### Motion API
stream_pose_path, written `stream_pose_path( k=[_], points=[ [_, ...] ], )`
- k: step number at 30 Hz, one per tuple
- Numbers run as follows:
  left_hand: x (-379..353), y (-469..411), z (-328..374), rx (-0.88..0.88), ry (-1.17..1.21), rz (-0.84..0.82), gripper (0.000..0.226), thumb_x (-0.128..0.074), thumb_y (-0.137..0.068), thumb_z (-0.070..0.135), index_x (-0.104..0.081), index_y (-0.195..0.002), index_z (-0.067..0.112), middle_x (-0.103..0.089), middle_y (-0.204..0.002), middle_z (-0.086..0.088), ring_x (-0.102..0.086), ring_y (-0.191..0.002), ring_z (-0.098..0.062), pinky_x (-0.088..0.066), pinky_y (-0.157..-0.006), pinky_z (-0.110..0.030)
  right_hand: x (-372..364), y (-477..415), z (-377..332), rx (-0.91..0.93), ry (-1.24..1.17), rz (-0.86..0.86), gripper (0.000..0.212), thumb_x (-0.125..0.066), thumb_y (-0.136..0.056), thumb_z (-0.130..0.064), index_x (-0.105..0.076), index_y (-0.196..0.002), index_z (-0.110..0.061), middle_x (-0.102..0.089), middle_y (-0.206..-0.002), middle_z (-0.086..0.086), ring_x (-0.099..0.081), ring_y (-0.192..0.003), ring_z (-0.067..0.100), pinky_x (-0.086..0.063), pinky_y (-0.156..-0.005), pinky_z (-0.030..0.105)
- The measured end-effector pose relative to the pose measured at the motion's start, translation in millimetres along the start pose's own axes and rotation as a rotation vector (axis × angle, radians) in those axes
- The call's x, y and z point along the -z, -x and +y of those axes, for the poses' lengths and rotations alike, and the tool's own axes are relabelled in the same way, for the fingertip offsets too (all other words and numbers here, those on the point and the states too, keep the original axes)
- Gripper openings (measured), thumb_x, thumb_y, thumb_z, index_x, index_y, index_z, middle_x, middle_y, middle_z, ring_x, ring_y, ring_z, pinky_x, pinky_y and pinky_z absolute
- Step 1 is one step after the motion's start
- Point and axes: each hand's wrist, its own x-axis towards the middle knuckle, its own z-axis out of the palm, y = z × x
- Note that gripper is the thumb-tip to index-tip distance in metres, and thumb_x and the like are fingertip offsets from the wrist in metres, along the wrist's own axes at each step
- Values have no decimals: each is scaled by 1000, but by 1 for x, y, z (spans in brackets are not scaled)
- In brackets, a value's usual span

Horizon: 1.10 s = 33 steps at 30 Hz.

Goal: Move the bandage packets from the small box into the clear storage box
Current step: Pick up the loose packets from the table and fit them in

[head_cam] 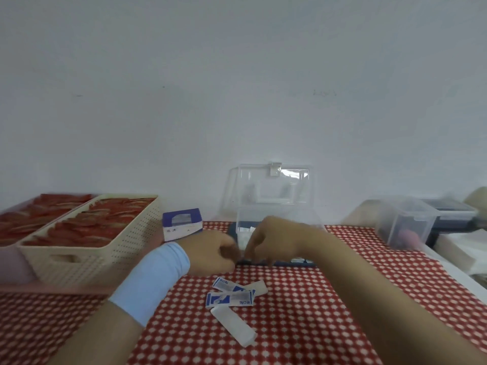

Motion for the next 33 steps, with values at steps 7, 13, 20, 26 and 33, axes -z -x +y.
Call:
stream_pose_path(
  k=[7,13,20,26,33],
  points=[
    [-30,26,-5,25,-255,-239,98,-77,-68,66,-36,-149,30,-41,-149,9,-43,-132,-16,-37,-114,-38,-59,0,-1,-45,261,-109,48,-71,-84,-45,-64,-127,-26,-66,-112,-4,-61,-99,17,-52,-92,38],
    [-41,29,-6,49,-181,-127,73,-76,-69,63,-56,-128,26,-59,-127,6,-55,-105,-12,-49,-94,-32,-65,4,-4,-98,221,-140,49,-74,-83,-41,-62,-127,-23,-66,-116,-1,-61,-102,19,-51,-92,36],
    [-50,31,-12,51,-84,-55,58,-79,-68,57,-62,-116,29,-64,-115,10,-60,-102,-12,-53,-94,-35,-68,5,-13,-128,232,-191,53,-70,-83,-54,-63,-125,-22,-66,-116,0,-62,-104,20,-53,-94,38],
    [-52,29,-13,16,-20,-55,45,-79,-71,51,-65,-110,32,-66,-108,11,-62,-94,-9,-55,-89,-33,-67,12,-13,-103,286,-176,52,-76,-82,-47,-66,-122,-16,-63,-103,-2,-61,-93,17,-52,-83,32],
    [-52,25,-12,-76,161,243,13,-83,-76,29,-71,-83,28,-70,-84,9,-63,-78,-8,-54,-75,-28,-64,7,-10,-80,206,-26,40,-74,-86,-38,-68,-117,-14,-67,-97,2,-61,-84,16,-49,-74,28]
  ],
)
